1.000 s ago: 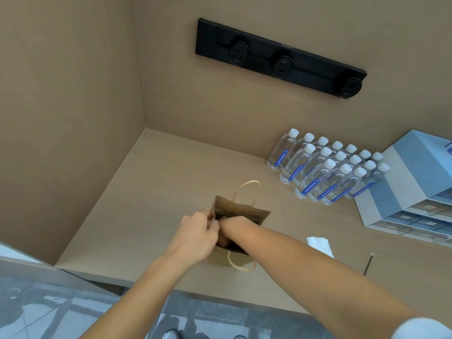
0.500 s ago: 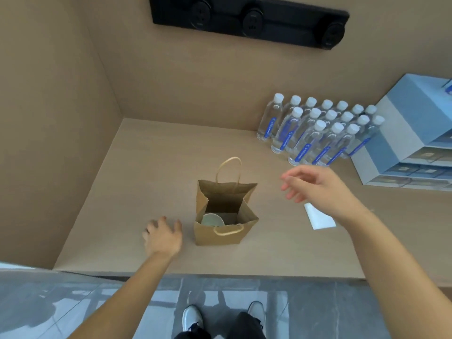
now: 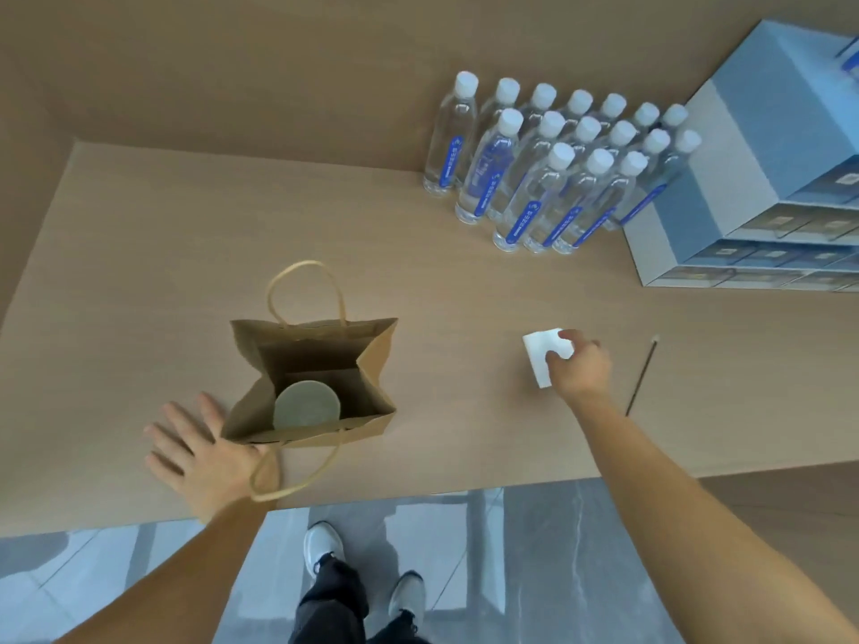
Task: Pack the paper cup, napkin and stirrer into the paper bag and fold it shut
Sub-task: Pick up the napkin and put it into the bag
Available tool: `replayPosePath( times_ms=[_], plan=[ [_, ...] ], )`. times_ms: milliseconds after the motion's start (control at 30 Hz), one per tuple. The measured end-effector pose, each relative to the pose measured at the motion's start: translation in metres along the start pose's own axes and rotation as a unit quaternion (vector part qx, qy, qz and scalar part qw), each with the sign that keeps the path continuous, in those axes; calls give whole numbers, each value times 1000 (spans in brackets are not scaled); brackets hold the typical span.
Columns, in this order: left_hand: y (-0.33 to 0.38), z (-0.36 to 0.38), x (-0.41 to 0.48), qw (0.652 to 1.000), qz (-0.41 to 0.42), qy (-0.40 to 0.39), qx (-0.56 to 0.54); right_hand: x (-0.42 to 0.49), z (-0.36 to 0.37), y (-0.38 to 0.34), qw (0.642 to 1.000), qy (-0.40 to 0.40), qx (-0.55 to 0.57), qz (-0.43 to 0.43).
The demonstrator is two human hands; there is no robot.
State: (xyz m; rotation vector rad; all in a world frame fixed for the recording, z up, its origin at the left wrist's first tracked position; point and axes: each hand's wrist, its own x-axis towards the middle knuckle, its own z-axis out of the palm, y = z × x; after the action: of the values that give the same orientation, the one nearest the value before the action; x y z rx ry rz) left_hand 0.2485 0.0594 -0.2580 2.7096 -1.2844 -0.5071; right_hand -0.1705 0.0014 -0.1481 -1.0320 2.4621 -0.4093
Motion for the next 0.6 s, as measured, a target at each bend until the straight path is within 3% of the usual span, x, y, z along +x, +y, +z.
replayPosePath(
  times_ms=[133,233,333,433,600],
  plan=[
    [2,3,2,1000,-5,2,-19,16,15,10,997,-12,-57,50],
    [6,-9,-13,999,-8,35,2,26,19,15,996,-12,-32,80],
    [9,-22,-15,993,9,6,116,32,18,17,990,-55,53,117],
    [12,-27,-16,988,23,-1,151,25,13,16,972,-80,172,139],
    [9,-25,-16,990,34,15,138,-26,-18,-30,891,-168,409,103]
  ],
)
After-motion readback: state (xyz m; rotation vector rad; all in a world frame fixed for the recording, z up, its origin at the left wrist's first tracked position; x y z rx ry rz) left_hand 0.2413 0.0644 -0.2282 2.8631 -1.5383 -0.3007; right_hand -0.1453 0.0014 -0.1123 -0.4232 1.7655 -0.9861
